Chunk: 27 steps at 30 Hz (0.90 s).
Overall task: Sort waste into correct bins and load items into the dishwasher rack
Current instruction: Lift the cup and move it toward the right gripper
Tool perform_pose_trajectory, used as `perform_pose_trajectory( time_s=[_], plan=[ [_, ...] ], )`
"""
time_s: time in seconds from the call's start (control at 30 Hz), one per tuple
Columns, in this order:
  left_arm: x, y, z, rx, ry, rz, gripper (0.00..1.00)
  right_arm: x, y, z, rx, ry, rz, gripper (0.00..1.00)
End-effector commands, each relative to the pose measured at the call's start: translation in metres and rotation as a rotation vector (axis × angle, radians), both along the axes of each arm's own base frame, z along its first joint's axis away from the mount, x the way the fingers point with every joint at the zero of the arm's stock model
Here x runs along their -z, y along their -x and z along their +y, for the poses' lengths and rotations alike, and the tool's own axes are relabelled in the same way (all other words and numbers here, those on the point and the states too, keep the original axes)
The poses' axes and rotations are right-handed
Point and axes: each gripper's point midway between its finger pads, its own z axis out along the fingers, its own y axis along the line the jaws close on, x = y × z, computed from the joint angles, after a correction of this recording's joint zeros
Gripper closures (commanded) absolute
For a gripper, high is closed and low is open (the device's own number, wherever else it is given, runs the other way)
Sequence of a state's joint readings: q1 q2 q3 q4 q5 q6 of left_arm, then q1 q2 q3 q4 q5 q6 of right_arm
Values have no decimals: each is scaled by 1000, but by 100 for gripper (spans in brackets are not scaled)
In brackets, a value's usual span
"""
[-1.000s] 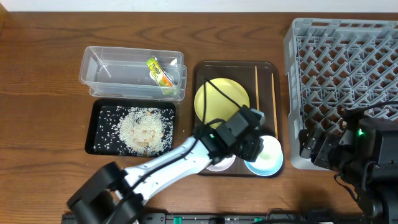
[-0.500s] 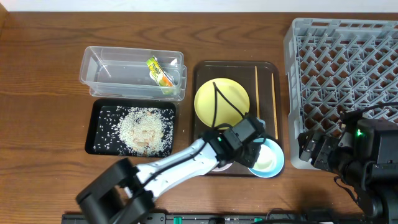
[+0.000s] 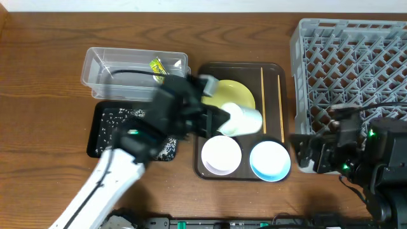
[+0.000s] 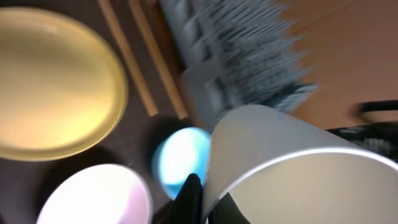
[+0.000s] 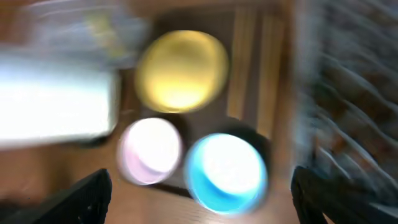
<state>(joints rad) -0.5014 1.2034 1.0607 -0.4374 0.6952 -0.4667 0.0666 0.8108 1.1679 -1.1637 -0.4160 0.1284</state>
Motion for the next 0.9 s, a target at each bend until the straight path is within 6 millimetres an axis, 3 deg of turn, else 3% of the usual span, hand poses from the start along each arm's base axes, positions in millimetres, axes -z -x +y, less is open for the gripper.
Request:
perform_pose_trajectory(
  time_s=[0.0, 0.13, 0.27, 0.4, 0.53, 0.73, 0.87],
  plan=[
    [-63, 37, 5, 261, 279, 3, 94, -43, 28, 58, -448, -179, -194, 9],
    [-97, 57, 22, 423, 438, -22, 94, -85, 49, 87, -701, -370, -340, 6],
    [-106, 66, 27, 486, 483, -20, 94, -107, 60, 100, -852, -443, -426, 6],
    [-106, 66, 27, 488, 484, -20, 94, -107, 53, 110, -866, -452, -402, 7],
    [-106, 66, 27, 489, 484, -24, 94, -94, 38, 120, -821, -428, -327, 7],
    [-108, 65, 27, 493, 484, -47, 94, -85, 25, 146, -865, -433, -280, 10],
    [-107, 64, 27, 490, 482, -46, 94, -81, 23, 158, -896, -446, -258, 24]
  ],
)
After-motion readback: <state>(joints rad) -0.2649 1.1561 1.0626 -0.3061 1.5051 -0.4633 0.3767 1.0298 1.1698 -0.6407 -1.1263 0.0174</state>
